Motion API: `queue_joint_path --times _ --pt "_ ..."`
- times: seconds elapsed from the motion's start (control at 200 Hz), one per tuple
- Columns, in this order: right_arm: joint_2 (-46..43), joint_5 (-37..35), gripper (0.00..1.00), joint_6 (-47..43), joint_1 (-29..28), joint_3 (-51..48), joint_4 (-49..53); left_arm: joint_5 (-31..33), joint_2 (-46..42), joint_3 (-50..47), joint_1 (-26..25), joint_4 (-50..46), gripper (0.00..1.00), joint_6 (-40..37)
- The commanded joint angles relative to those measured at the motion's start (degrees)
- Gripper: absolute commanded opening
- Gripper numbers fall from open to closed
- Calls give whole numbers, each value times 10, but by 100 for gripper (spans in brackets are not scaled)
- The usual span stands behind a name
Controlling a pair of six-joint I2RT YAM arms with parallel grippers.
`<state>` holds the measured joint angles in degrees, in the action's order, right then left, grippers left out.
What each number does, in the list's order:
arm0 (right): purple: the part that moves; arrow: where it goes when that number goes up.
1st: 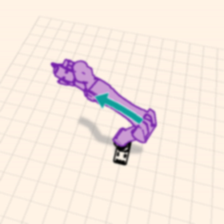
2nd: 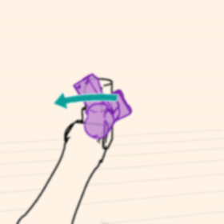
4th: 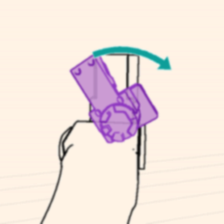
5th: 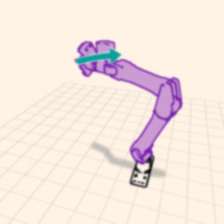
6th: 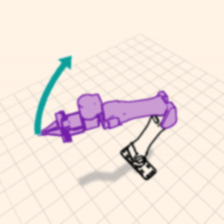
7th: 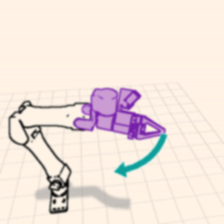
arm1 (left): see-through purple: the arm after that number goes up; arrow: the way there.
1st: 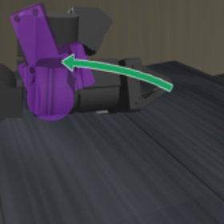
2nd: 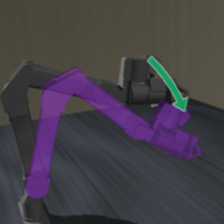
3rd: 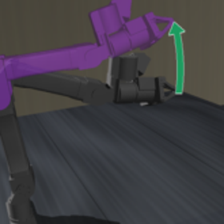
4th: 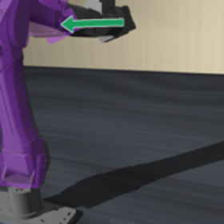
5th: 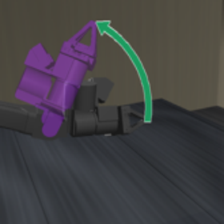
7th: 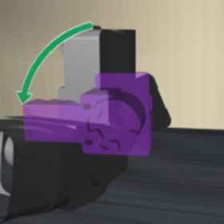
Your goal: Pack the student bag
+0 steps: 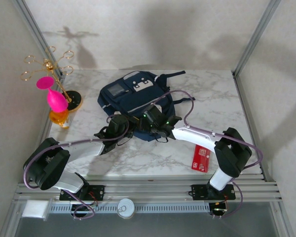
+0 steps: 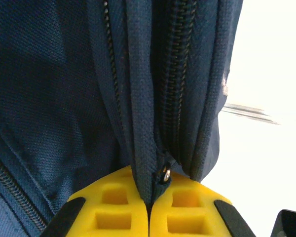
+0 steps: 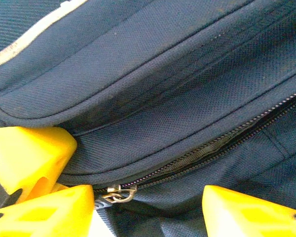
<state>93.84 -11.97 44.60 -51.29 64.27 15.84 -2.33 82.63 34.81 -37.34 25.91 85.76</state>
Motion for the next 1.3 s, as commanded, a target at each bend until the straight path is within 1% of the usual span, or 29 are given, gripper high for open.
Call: queue_joint_path --times 0.0,0.195,0.3,0.37,0.441,0.491,0.576,0.726,0.801,0.936,1.066,1.121,1.227,1.297 --pt "-41 -91 57 4 9 -50 -8 -29 -21 16 -20 68 0 9" --pt "-112 -117 51 -13 25 -78 43 -46 -17 31 -21 67 0 9" --pt "-141 -70 51 -28 24 -84 39 -63 -7 46 -25 71 0 10" --pt "-153 -24 53 -34 25 -92 20 -70 -3 46 -28 85 0 17" --pt "-153 23 59 -45 25 -95 0 -81 0 42 -31 114 0 30" --pt "-146 30 61 -43 26 -89 7 -90 4 48 -36 124 0 32" --pt "-139 40 64 -45 25 -84 7 -103 15 68 -39 106 0 32" --pt "-151 56 68 -35 25 -100 -14 -115 36 64 -42 144 0 53" --pt "-149 54 70 -31 25 -102 -18 -112 40 64 -46 148 0 56" --pt "-130 26 74 -13 33 -97 -9 -110 40 61 -48 157 0 61" --pt "-117 52 74 -2 54 -122 -70 -114 39 61 -49 162 0 66" --pt "-113 47 75 -5 55 -121 -86 -114 39 57 -49 172 0 73" --pt "-101 -1 75 -8 57 -104 -39 -111 37 56 -48 177 0 75" --pt "-114 -22 74 -17 59 -111 -11 -112 39 64 -48 166 0 66"
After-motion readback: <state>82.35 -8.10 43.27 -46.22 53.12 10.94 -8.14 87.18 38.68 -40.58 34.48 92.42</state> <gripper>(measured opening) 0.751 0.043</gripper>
